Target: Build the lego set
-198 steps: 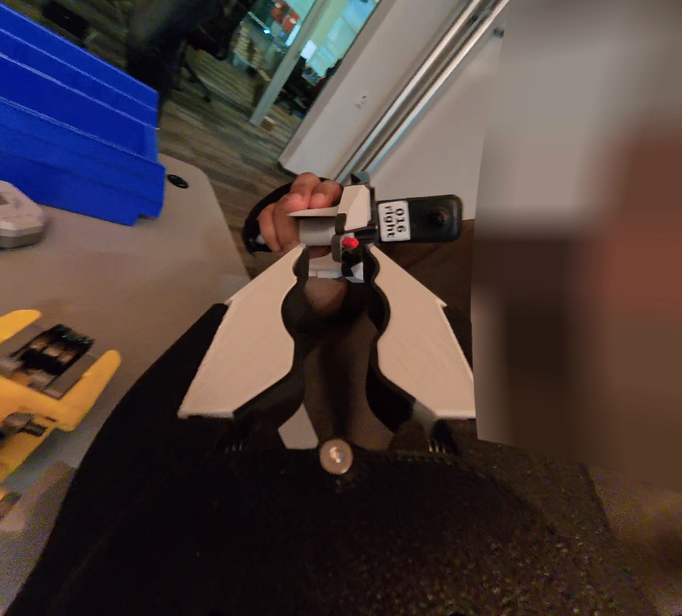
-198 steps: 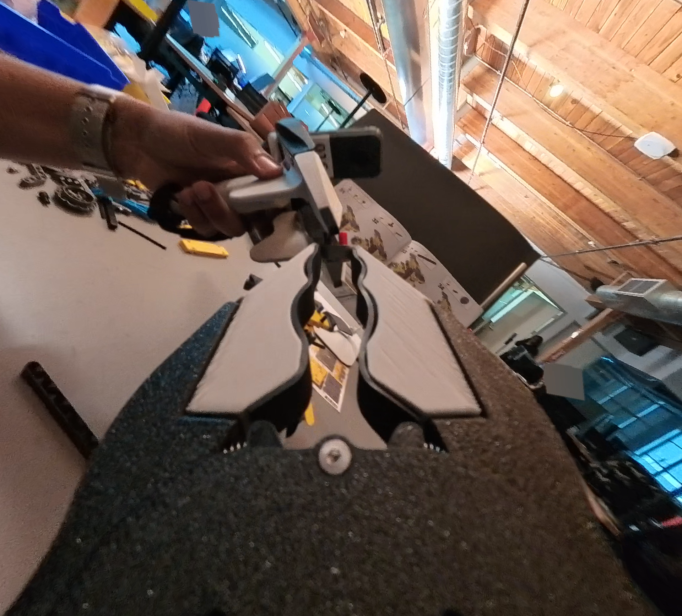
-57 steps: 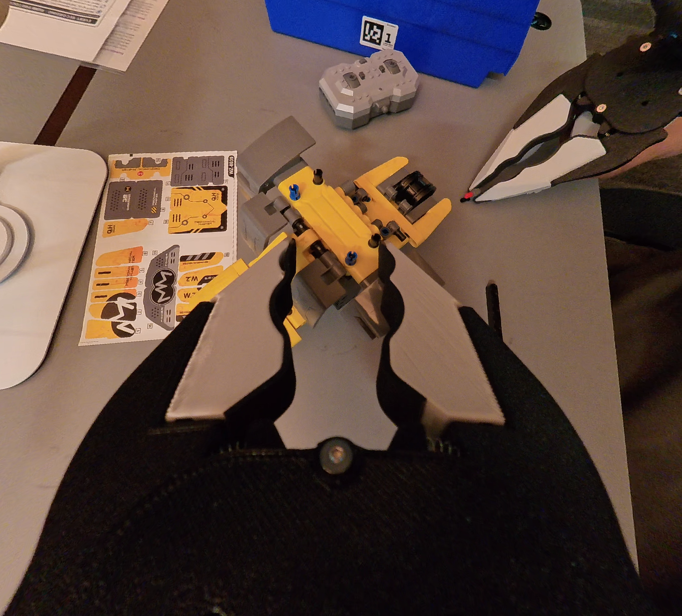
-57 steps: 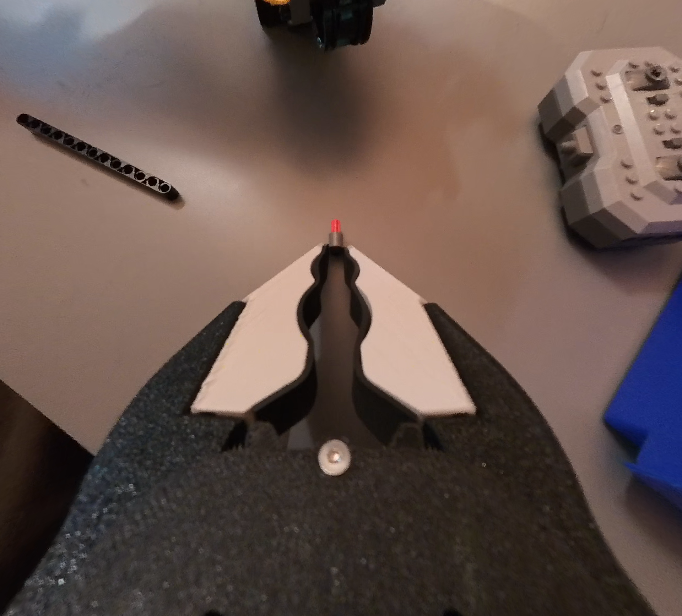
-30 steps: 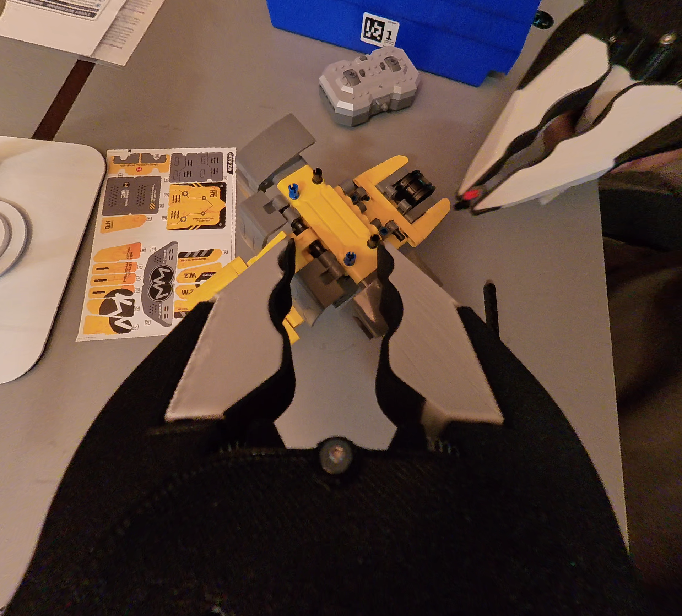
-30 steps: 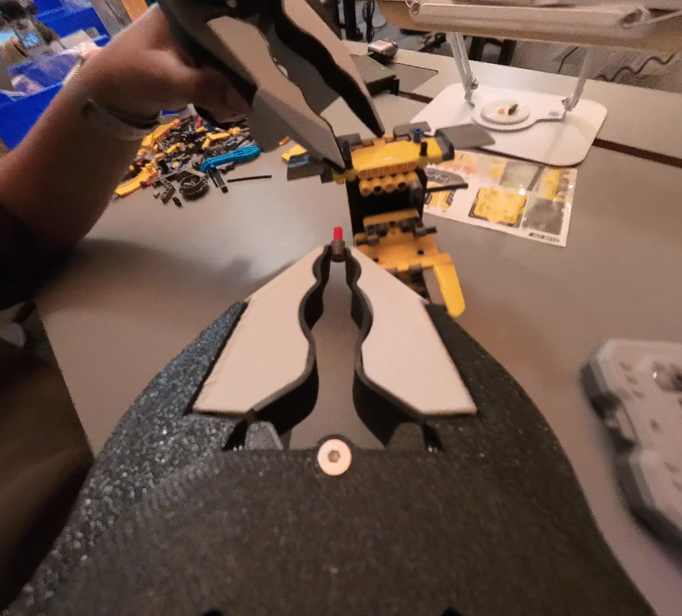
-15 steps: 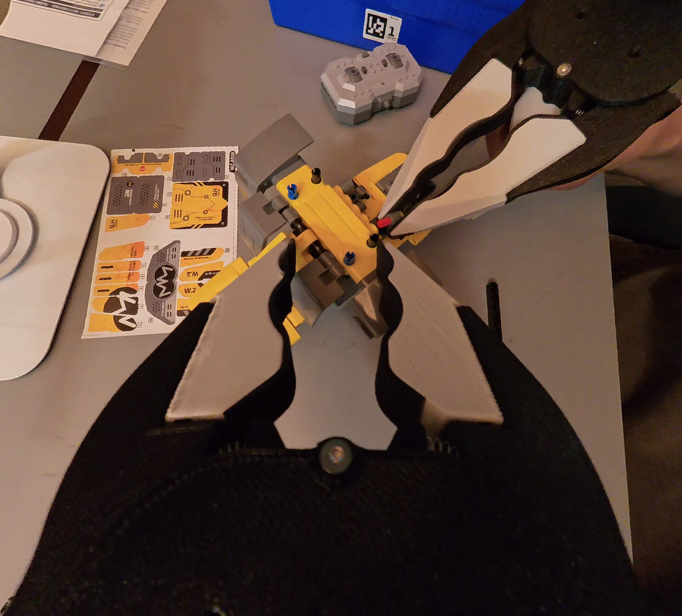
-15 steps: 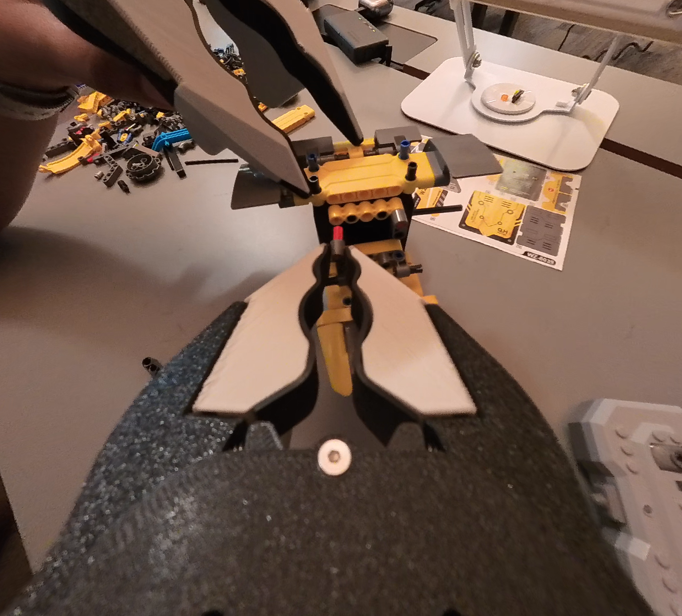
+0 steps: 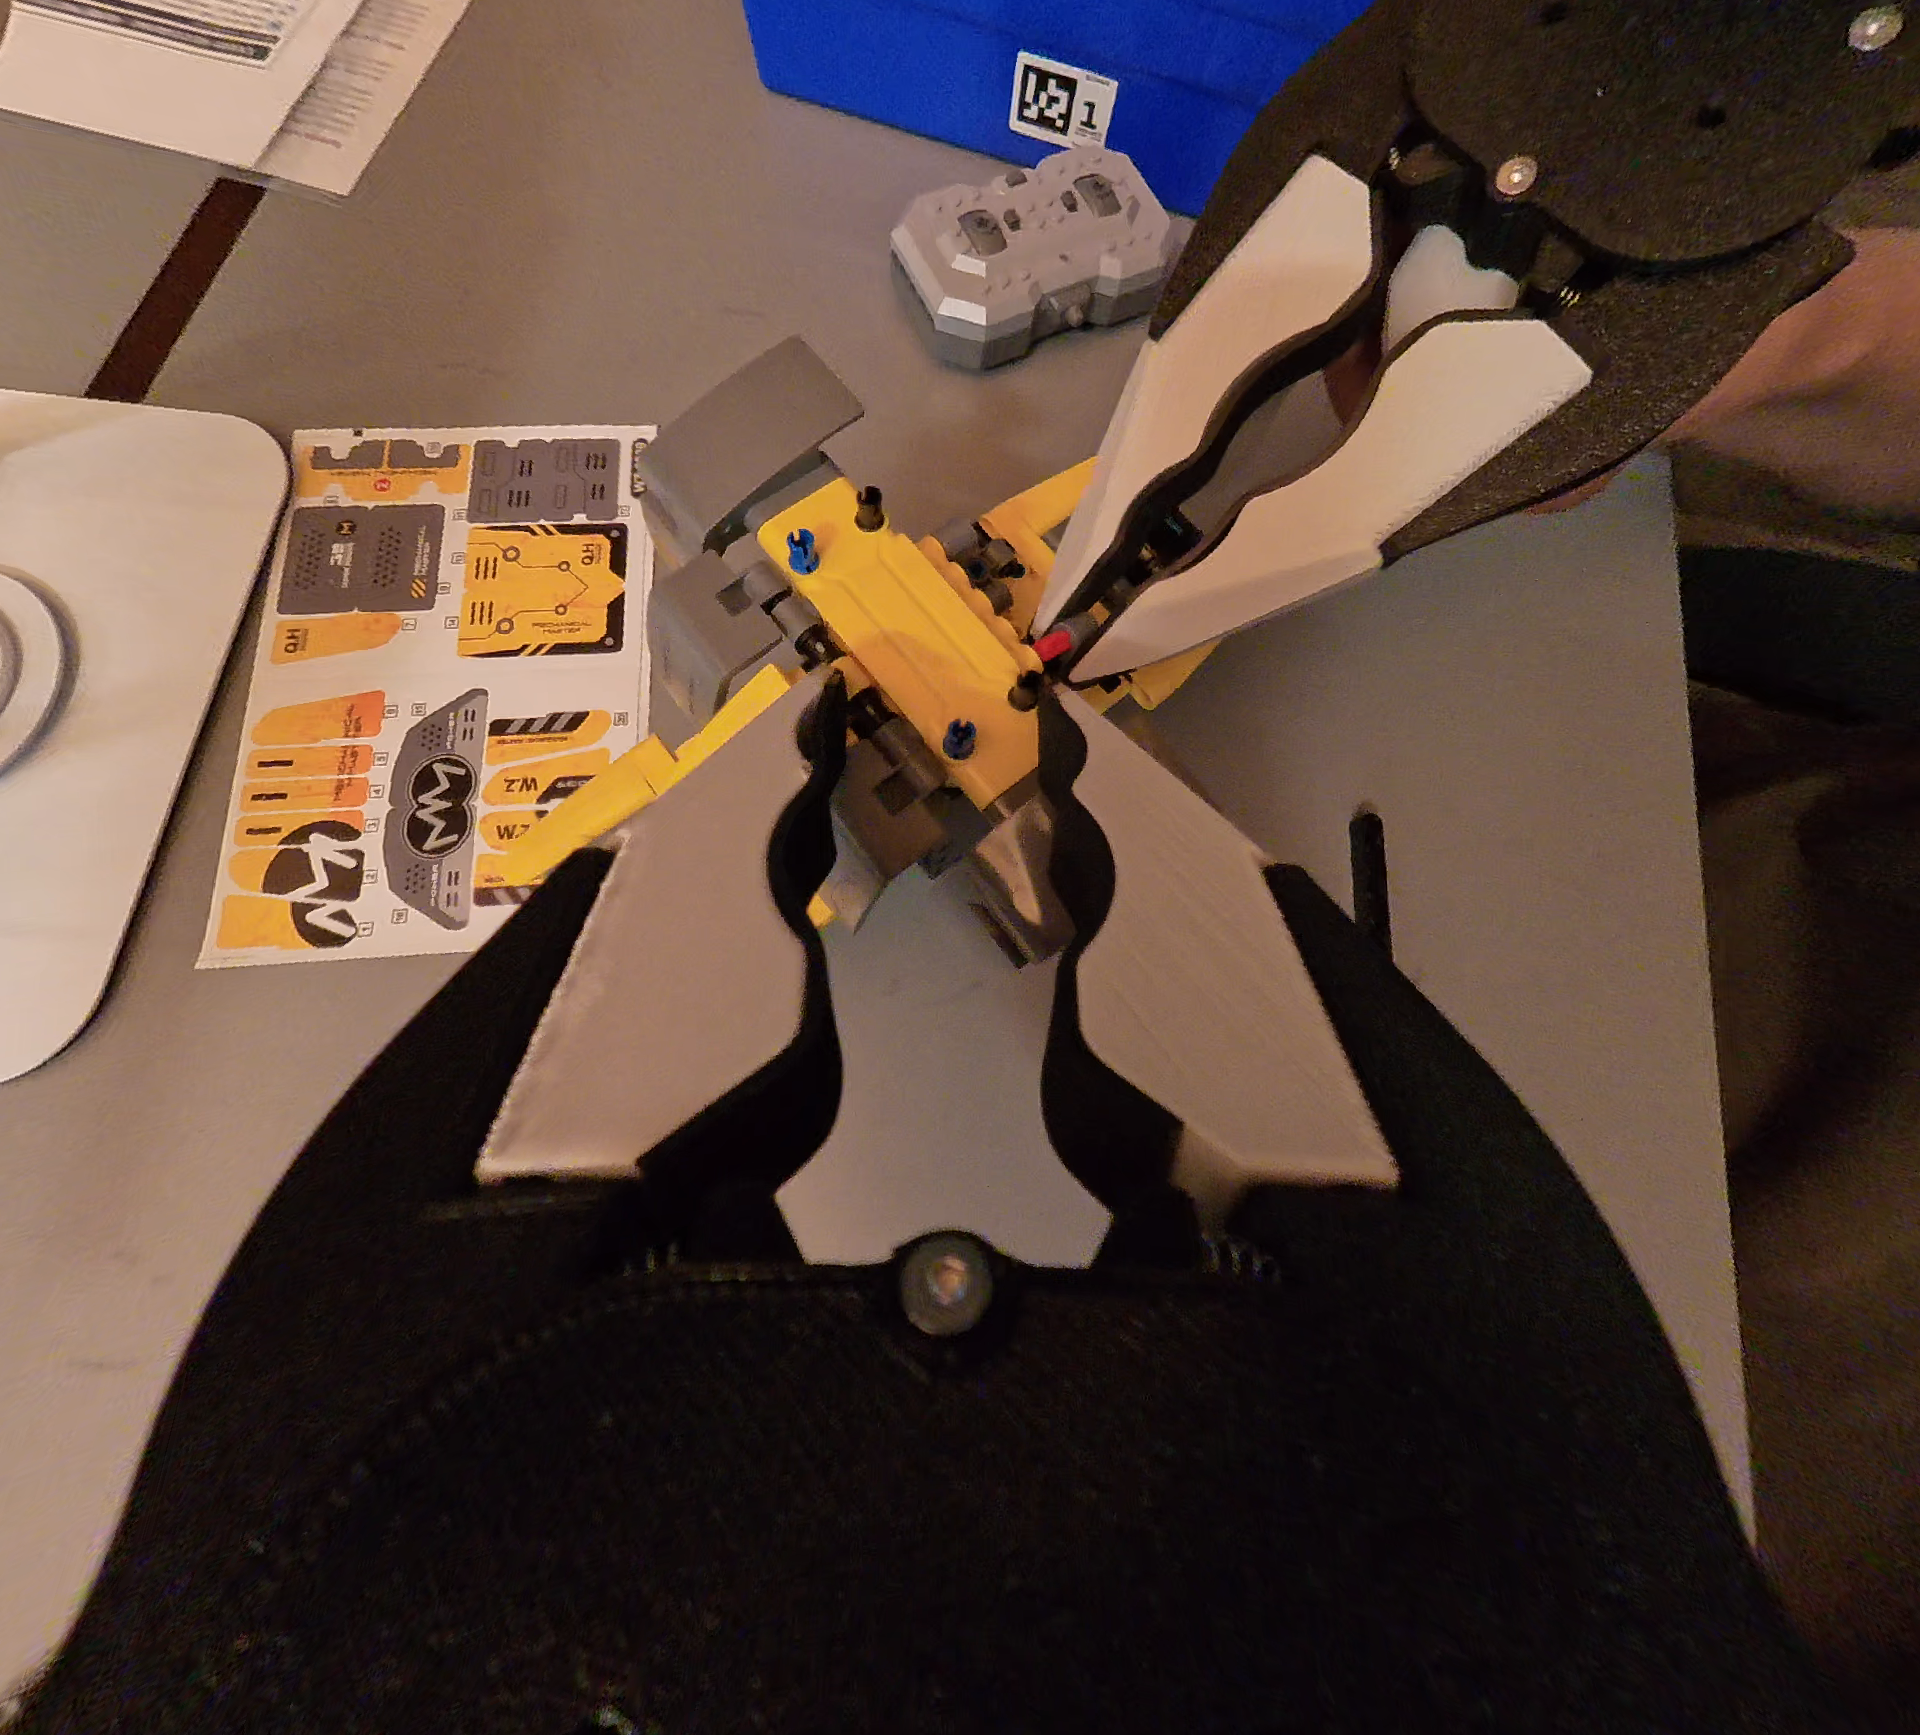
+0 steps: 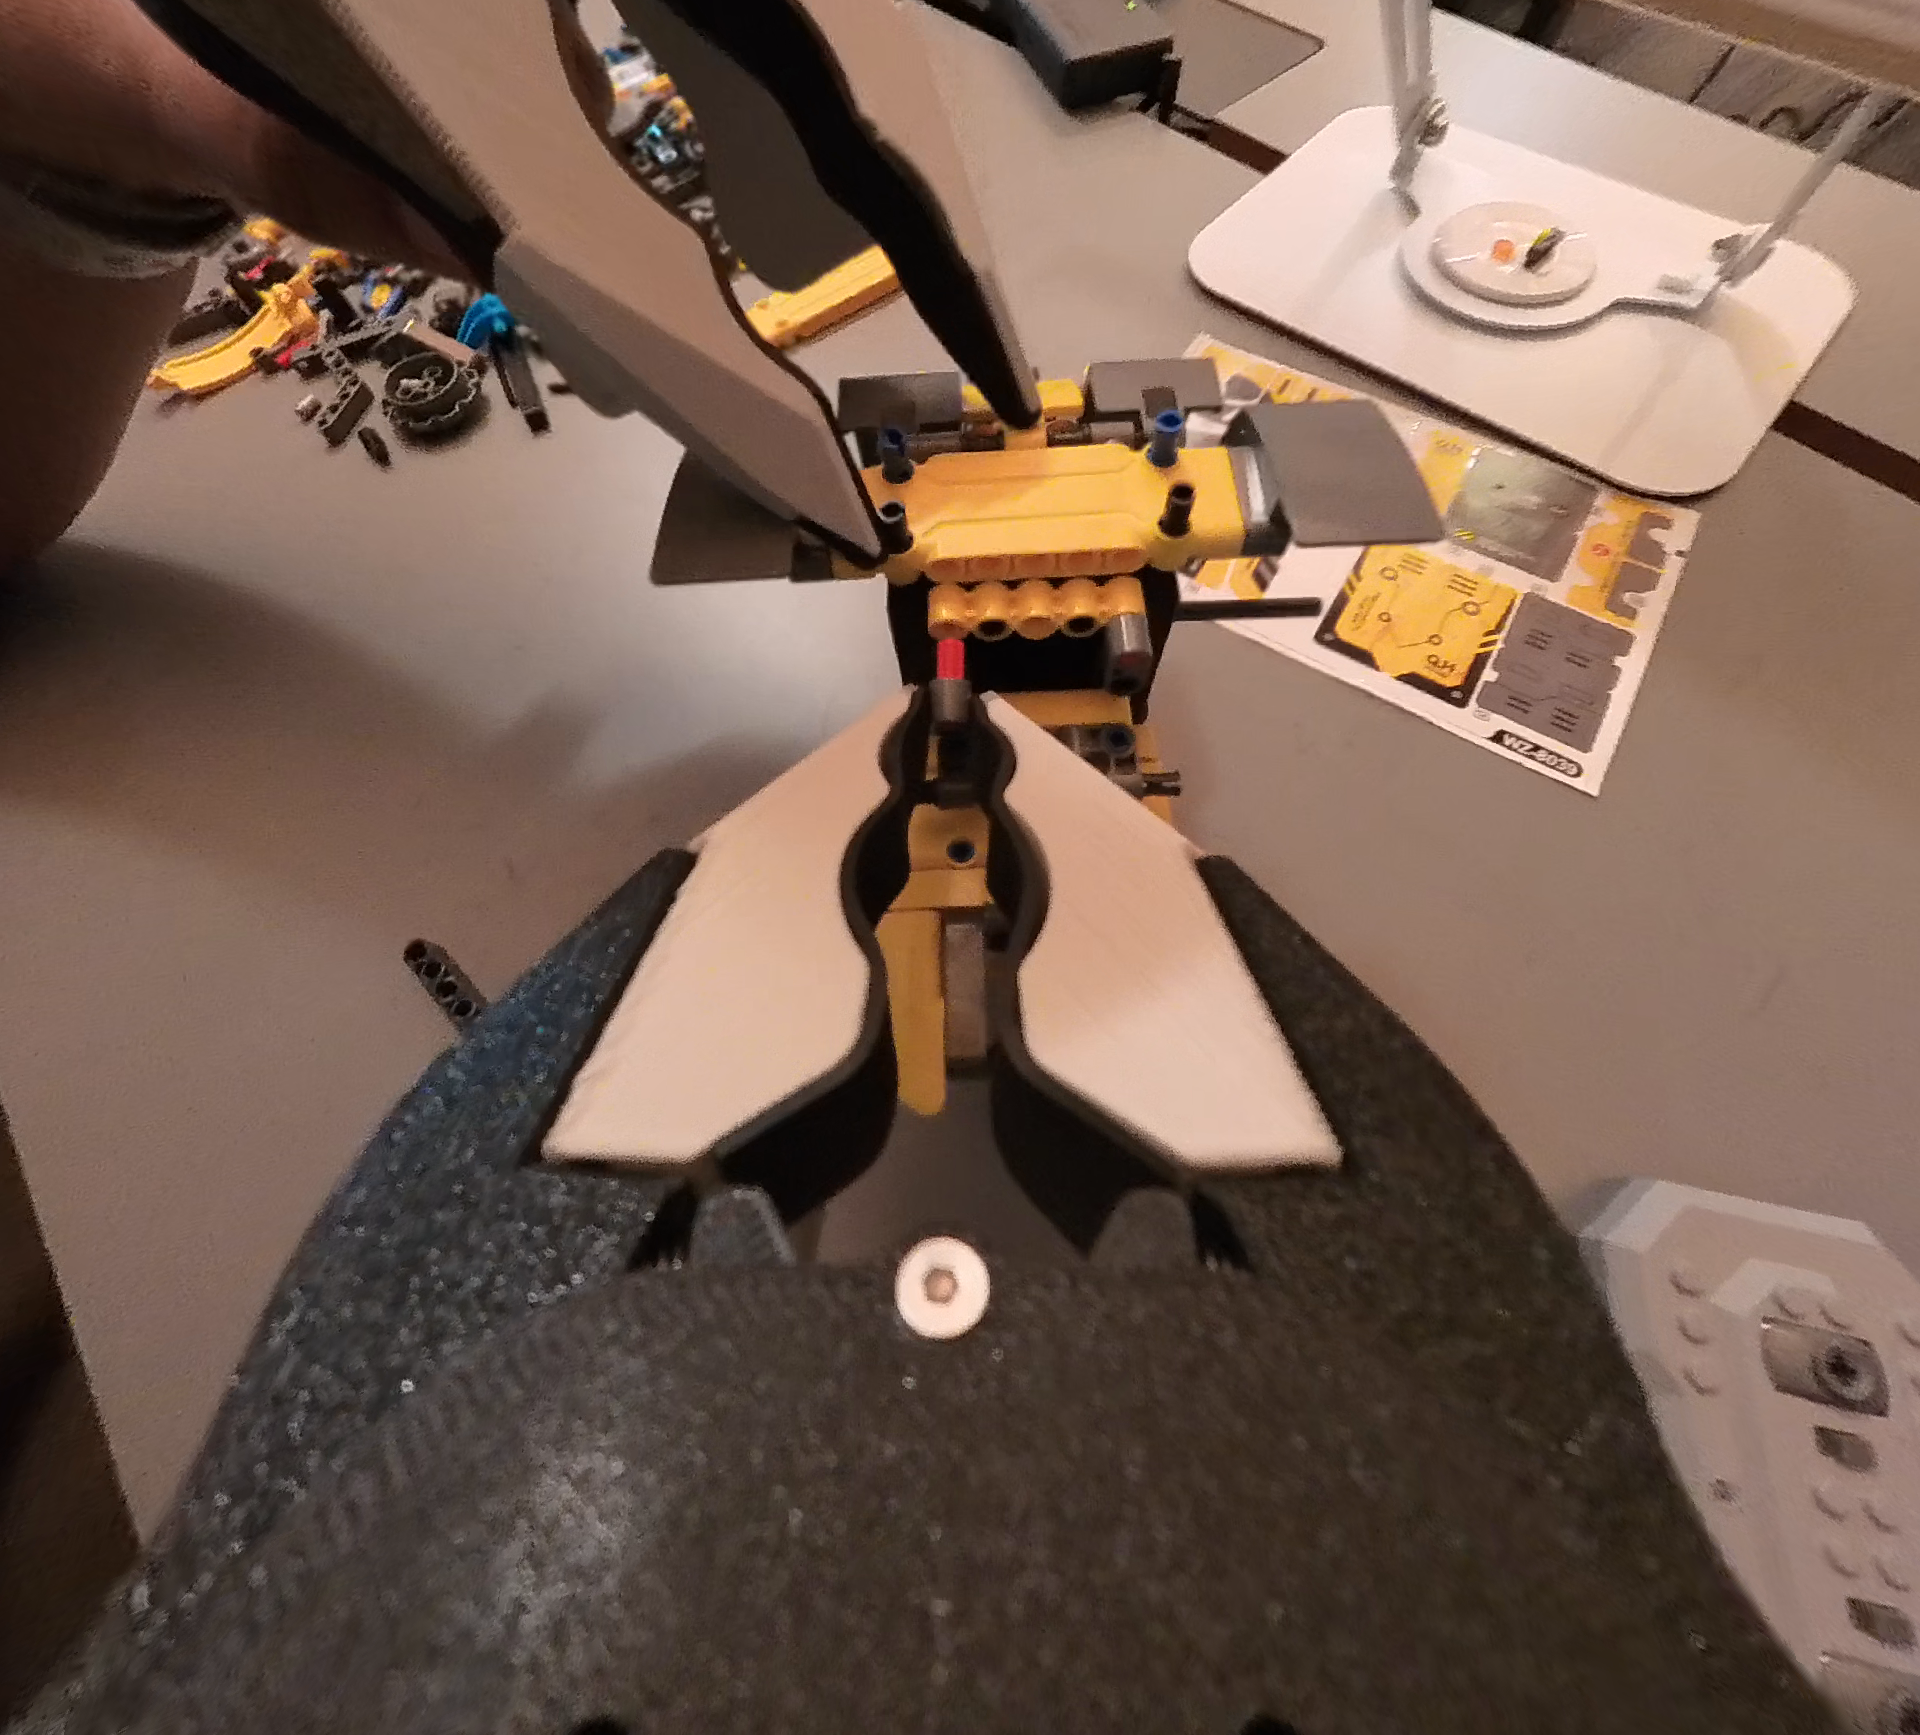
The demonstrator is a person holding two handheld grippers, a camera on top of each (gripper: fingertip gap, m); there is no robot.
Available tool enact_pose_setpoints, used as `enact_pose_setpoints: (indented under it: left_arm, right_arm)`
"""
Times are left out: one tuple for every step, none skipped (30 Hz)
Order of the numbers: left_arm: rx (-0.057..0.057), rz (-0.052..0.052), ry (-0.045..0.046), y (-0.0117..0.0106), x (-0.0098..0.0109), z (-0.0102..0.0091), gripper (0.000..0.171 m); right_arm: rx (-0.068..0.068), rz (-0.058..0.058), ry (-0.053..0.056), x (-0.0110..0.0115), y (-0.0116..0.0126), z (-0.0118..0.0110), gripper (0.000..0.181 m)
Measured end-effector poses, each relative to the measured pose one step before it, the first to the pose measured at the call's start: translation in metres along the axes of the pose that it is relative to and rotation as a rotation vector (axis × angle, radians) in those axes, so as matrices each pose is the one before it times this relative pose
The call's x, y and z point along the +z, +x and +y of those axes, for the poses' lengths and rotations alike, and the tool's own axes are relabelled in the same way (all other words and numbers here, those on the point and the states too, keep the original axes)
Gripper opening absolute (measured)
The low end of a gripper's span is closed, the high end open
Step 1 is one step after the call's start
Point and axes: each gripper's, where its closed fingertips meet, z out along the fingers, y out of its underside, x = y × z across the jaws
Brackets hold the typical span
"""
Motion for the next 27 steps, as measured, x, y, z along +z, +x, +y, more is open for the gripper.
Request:
enact_pose_setpoints:
  left_arm:
    - [-0.0056, -0.0055, 0.00075, -0.00056, 0.00042, -0.00030, 0.033]
    - [-0.0079, -0.0016, 0.00150, -0.00033, 0.00038, -0.00037, 0.033]
    - [-0.0013, 0.0001, -0.00139, -0.00012, 0.00011, 0.00013, 0.033]
    - [-0.0038, 0.0023, -0.00150, 0.00010, -0.00016, 0.00008, 0.033]
    - [-0.0030, 0.0007, -0.00063, 0.00002, -0.00001, 0.00016, 0.033]
    - [-0.0014, -0.0008, -0.00014, 0.00011, 0.00007, 0.00010, 0.033]
    - [0.0012, -0.0021, -0.00161, 0.00011, -0.00001, 0.00019, 0.033]
    - [0.0012, -0.0037, -0.00169, 0.00003, -0.00007, 0.00013, 0.033]
    - [0.0011, -0.0036, -0.00128, -0.00008, 0.00001, 0.00015, 0.033]
    - [-0.0008, -0.0030, -0.00093, -0.00009, 0.00017, -0.00005, 0.034]
    - [-0.0005, -0.0023, -0.00048, -0.00007, 0.00004, 0.00003, 0.034]
    - [-0.0016, -0.0028, 0.00089, -0.00022, 0.00025, -0.00002, 0.034]
    - [0.0008, -0.0055, -0.00052, -0.00037, 0.00053, 0.00015, 0.034]
    - [0.0039, -0.0104, -0.00343, -0.00081, 0.00081, 0.00056, 0.033]
    - [0.0076, -0.0191, -0.00296, -0.00140, 0.00134, 0.00049, 0.031]
    - [0.0111, -0.0150, -0.00063, -0.00061, 0.00181, -0.00013, 0.029]
    - [-0.0048, -0.0009, -0.00320, 0.00014, -0.00021, -0.00050, 0.029]
    - [-0.0056, 0.0054, -0.00986, -0.00003, -0.00134, 0.00016, 0.029]
    - [-0.0094, 0.0023, -0.00193, -0.00026, -0.00051, -0.00053, 0.030]
    - [-0.0072, 0.0042, 0.00400, 0.00044, 0.00065, -0.00067, 0.032]
    - [-0.0046, 0.0052, 0.00483, 0.00042, 0.00029, -0.00082, 0.033]
    - [-0.0066, 0.0103, -0.00002, 0.00046, -0.00043, -0.00055, 0.035]
    - [-0.0090, 0.0216, -0.00219, 0.00102, -0.00091, -0.00025, 0.039]
    - [-0.0089, 0.0301, 0.00182, 0.00131, -0.00197, -0.00050, 0.041]
    - [-0.0099, 0.0273, 0.01555, 0.00008, -0.00361, -0.00188, 0.044]
    - [-0.0108, 0.0125, 0.03284, -0.00263, -0.00565, -0.00417, 0.049]
    - [-0.0080, 0.0058, 0.04246, -0.00361, -0.00705, -0.00568, 0.052]
  right_arm:
    - [0.0038, -0.0104, -0.0122, 0.00010, 0.00043, -0.00010, 0.006]
    - [0.0054, -0.0095, -0.0124, 0.00012, 0.00041, -0.00014, 0.006]
    - [0.0019, -0.0070, -0.0112, 0.00003, 0.00006, -0.00004, 0.006]
    - [0.0017, -0.0036, -0.0104, 0.00011, -0.00024, 0.00000, 0.006]
    - [-0.0015, 0.0013, -0.0108, 0.00001, -0.00015, 0.00006, 0.006]
    - [-0.0044, 0.0036, -0.0127, 0.00008, -0.00010, 0.00008, 0.006]
    - [-0.0030, 0.0020, -0.0161, 0.00001, -0.00011, 0.00000, 0.006]
    - [0.0020, -0.0001, -0.0184, 0.00028, -0.00016, -0.00011, 0.006]
    - [0.0049, -0.0027, -0.0215, 0.00017, -0.00008, -0.00002, 0.006]
    - [0.0040, -0.0045, -0.0232, 0.00002, -0.00002, -0.00001, 0.006]
    - [0.0056, -0.0072, -0.0227, 0.00005, -0.00019, 0.00003, 0.006]
    - [0.0086, -0.0100, -0.0211, 0.00018, -0.00028, -0.00012, 0.006]
    - [0.0090, -0.0151, -0.0197, 0.00060, -0.00122, -0.00030, 0.006]
    - [0.0039, -0.0192, -0.0178, 0.00146, -0.00228, -0.00054, 0.006]
    - [-0.0024, -0.0189, -0.0157, 0.00280, -0.00335, -0.00109, 0.006]
    - [-0.0065, -0.0119, -0.0148, 0.00307, -0.00373, -0.00170, 0.006]
    - [-0.0121, 0.0106, -0.0199, 0.00107, -0.00183, -0.00080, 0.006]
    - [-0.0165, 0.0275, -0.0185, -0.00002, 0.00015, -0.00002, 0.006]
    - [-0.0025, 0.0212, -0.0033, 0.00062, -0.00009, -0.00046, 0.006]
    - [-0.0012, 0.0131, 0.0034, 0.00086, -0.00008, -0.00016, 0.006]
    - [0.0051, 0.0005, 0.0070, 0.00030, -0.00060, 0.00002, 0.006]
    - [0.0089, 0.0001, 0.0096, -0.00002, -0.00011, 0.00011, 0.006]
    - [0.0091, 0.0001, 0.0127, 0.00012, -0.00001, 0.00015, 0.006]
    - [0.0075, 0.0028, 0.0130, -0.00002, 0.00039, 0.00056, 0.006]
    - [0.0071, 0.0072, 0.0051, -0.00010, 0.00106, 0.00186, 0.006]
    - [0.0010, 0.0169, -0.0022, 0.00025, 0.00235, 0.00318, 0.007]
    - [-0.0055, 0.0160, 0.0109, -0.00065, 0.00226, 0.00110, 0.006]
